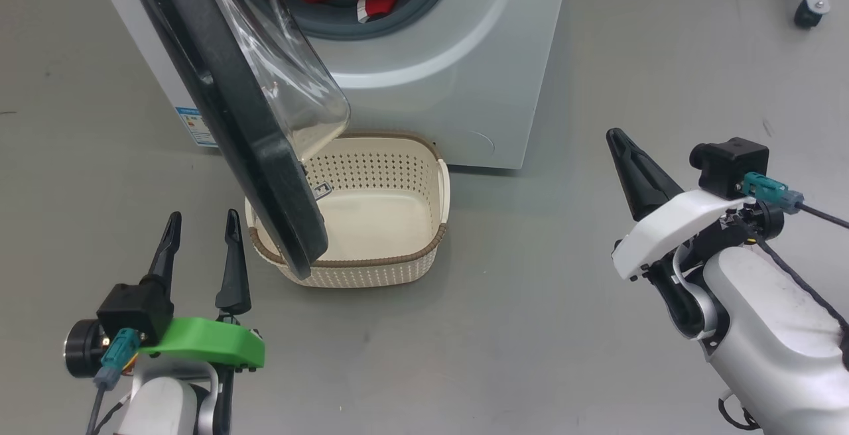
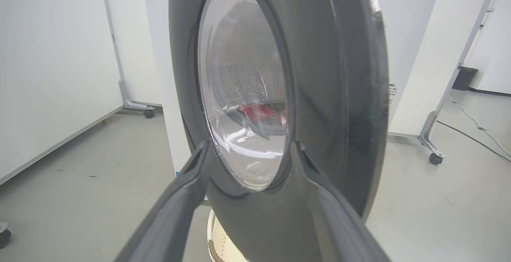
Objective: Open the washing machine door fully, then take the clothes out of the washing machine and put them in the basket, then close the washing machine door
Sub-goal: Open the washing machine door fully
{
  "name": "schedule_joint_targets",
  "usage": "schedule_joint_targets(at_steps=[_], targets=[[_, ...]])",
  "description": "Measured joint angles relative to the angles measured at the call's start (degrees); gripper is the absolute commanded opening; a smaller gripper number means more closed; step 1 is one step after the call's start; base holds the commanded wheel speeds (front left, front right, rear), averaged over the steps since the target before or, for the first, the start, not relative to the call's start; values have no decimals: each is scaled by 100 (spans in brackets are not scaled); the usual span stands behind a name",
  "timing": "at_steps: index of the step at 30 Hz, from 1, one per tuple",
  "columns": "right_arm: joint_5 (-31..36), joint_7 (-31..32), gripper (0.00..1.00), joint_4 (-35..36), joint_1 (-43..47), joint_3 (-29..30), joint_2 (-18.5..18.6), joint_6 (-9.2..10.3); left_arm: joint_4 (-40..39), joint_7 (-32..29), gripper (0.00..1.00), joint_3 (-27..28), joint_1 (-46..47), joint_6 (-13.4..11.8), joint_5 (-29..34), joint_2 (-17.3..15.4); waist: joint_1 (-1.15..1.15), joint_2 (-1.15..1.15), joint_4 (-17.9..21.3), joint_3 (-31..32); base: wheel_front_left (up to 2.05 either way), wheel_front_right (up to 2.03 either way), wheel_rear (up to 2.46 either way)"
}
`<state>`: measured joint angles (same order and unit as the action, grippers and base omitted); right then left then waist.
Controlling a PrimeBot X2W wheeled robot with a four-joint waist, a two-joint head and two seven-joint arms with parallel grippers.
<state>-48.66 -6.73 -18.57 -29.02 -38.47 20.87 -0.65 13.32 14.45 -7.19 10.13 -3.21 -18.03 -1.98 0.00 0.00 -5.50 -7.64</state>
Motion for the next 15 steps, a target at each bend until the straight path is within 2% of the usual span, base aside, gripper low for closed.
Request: schedule_joint_targets(at_steps=[4,5,7,15], targets=[[259,-497,0,75,147,65,15,270,-57,0,100,48,-20,29,7,0,0,0,124,52,0,0,0],[294,-733,0,99,270,135,25,394,-81,0,100,67,-23,52,9,0,0,0,167,62,0,0,0],[307,-797,0,98,413,172,15,493,-109,0,100,125,-25,53,22,0,0,0,201,56,0,0,0],[570,-795,0,176,867,269,-126,595,-160,0,100,315,-73,54,99,0,0,0,325,11,0,0,0]])
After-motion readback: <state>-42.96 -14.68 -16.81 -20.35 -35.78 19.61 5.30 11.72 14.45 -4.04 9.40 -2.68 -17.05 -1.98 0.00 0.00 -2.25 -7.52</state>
